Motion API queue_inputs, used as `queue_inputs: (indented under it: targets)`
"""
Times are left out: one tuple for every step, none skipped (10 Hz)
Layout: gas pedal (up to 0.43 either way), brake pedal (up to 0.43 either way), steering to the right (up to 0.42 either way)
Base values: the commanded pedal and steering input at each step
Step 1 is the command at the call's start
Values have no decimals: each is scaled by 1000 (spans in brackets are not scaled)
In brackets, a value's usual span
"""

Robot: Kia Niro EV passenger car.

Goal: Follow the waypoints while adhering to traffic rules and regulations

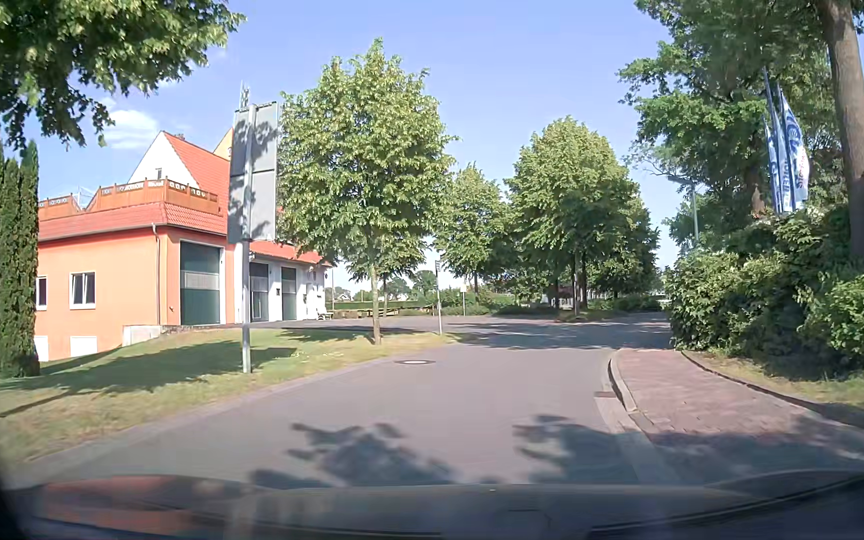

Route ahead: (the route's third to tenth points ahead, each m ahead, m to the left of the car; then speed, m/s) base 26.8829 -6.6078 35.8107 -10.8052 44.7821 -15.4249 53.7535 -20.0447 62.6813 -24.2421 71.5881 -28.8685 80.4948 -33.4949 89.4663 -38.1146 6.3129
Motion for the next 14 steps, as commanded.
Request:
queue_inputs:
  targets:
    - [110, 6, 11]
    - [110, 6, 15]
    - [110, 6, 24]
    - [110, 6, 40]
    - [110, 6, 57]
    - [110, 6, 67]
    - [110, 6, 72]
    - [118, 6, 72]
    - [118, 6, 73]
    - [138, 6, 80]
    - [138, 6, 87]
    - [138, 6, 89]
    - [138, 6, 89]
    - [138, 6, 90]
